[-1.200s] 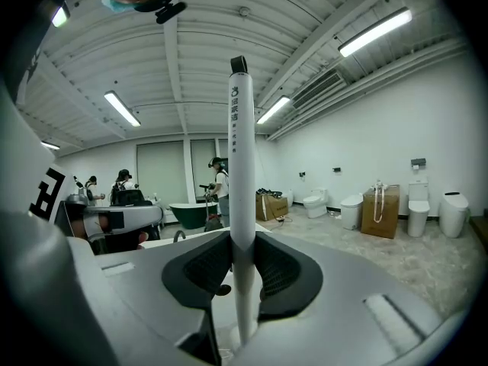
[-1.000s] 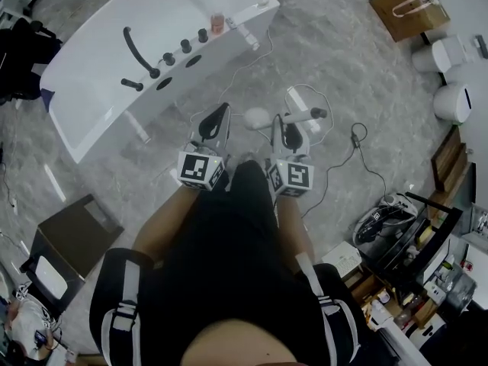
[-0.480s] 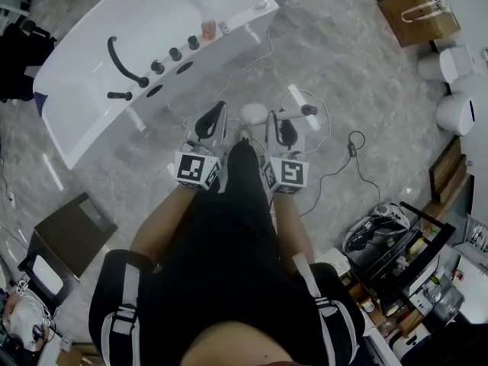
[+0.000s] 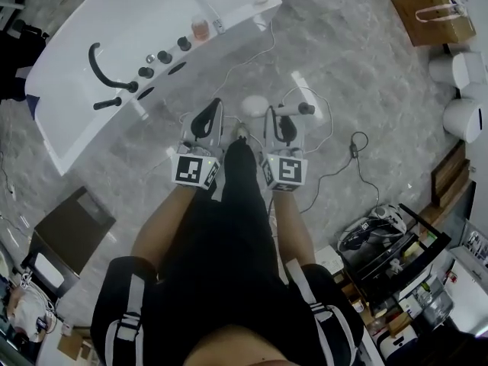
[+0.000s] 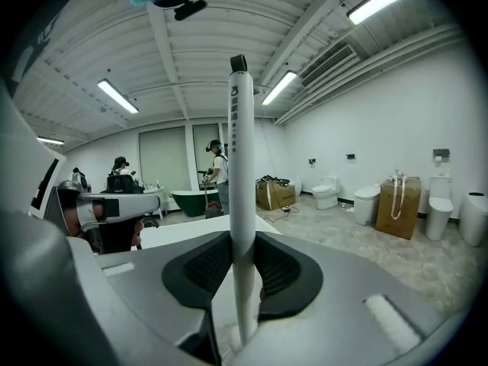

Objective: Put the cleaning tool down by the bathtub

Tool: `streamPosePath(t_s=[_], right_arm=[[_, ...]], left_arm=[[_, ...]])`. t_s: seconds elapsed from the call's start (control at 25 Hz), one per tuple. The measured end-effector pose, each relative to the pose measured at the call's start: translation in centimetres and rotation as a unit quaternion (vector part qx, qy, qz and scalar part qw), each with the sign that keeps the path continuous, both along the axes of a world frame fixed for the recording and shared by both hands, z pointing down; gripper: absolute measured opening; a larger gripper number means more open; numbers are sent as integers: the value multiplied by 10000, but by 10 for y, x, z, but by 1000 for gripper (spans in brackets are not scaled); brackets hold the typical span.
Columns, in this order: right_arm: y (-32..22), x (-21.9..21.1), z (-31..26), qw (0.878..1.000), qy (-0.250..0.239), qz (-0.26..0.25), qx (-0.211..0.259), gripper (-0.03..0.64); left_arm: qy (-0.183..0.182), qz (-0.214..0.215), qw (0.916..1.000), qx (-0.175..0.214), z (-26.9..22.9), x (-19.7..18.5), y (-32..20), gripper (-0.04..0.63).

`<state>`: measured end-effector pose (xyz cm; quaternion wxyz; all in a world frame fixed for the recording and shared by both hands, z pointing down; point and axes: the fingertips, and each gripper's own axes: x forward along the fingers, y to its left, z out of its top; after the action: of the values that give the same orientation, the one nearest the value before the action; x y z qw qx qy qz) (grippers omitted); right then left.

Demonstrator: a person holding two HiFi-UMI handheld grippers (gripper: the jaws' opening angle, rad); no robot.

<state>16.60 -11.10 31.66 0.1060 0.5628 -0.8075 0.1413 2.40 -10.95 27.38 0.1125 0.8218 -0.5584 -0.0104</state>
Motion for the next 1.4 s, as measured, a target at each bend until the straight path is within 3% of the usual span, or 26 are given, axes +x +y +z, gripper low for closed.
streamPosePath(t_s=[0.52,1.4], right_arm=[[-58,14,79,9997,32,-103,-232,94],[-112,10,275,9966,177,-536,-608,94]], left_arm=[[-54,-246,9994,-237,69,12,-52,9],[-13,-480,9983,-337,215,14,-95,9]])
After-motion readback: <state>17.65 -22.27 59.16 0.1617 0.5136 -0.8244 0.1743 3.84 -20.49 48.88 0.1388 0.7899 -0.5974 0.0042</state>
